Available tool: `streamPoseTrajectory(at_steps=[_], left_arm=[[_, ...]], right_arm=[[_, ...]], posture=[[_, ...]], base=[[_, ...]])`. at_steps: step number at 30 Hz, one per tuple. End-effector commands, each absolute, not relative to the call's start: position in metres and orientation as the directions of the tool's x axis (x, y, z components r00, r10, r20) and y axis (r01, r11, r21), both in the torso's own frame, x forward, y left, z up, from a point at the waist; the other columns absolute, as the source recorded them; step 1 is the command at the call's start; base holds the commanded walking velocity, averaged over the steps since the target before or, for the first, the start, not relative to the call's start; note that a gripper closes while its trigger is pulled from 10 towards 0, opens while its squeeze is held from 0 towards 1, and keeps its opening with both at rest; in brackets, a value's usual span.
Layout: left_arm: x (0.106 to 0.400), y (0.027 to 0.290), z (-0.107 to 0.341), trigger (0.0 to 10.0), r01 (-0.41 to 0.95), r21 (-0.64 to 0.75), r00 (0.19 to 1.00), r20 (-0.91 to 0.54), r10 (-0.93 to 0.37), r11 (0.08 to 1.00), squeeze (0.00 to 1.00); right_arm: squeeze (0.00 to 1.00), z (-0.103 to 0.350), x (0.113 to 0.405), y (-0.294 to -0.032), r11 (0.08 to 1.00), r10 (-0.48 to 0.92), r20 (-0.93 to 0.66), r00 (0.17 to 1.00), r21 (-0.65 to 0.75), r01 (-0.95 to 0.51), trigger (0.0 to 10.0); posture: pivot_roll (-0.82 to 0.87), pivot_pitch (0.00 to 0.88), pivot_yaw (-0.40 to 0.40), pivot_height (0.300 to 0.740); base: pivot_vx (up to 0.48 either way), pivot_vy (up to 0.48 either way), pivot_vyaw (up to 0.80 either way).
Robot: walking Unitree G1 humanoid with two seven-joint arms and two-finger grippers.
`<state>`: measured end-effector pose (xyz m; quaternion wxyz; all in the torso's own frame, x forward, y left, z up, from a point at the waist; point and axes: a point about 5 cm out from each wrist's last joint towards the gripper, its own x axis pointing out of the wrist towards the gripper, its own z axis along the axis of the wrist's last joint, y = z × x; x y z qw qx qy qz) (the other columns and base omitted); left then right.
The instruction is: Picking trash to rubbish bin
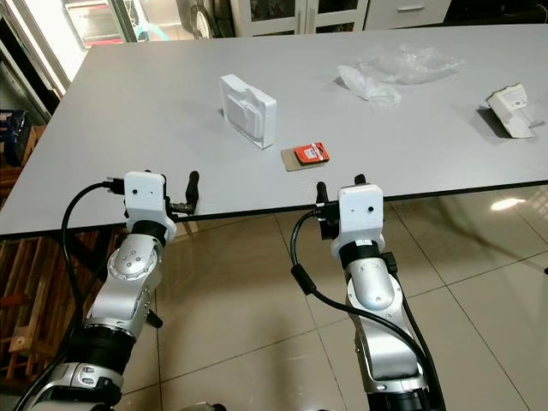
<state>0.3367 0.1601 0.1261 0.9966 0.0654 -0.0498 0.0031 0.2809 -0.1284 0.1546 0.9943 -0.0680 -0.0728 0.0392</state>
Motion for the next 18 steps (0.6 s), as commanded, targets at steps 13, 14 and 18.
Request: streamPoseTrajectory(at_steps=[13,14,18], left_arm=[[0.3364,0.1576,0.1245,10.0,-0.014,0.118,0.996,0.091,0.003,0.993,0.0],[0.3364,0.1571,0.124,10.0,-0.013,0.115,0.996,0.09,0.003,0.993,0.0],[0.336,0.1569,0.1233,10.0,-0.015,0.112,0.996,0.087,0.005,0.994,0.0]], right_arm=[[0.0,0.1561,0.2796,-0.1308,0.987,0.088,0.148,0.985,-0.15,-0.065,10.0],[0.0,0.1563,0.2797,-0.1311,0.986,0.088,0.148,0.985,-0.152,-0.065,10.0],[0.0,0.1562,0.2796,-0.1312,0.986,0.089,0.148,0.985,-0.153,-0.066,10.0]], posture=[[-0.09,0.076,0.021,0.74],[-0.09,0.076,0.021,0.74],[-0.09,0.076,0.021,0.74]], base=[[0.459,0.0,0.0],[0.48,0.0,0.0],[0.48,0.0,0.0]])
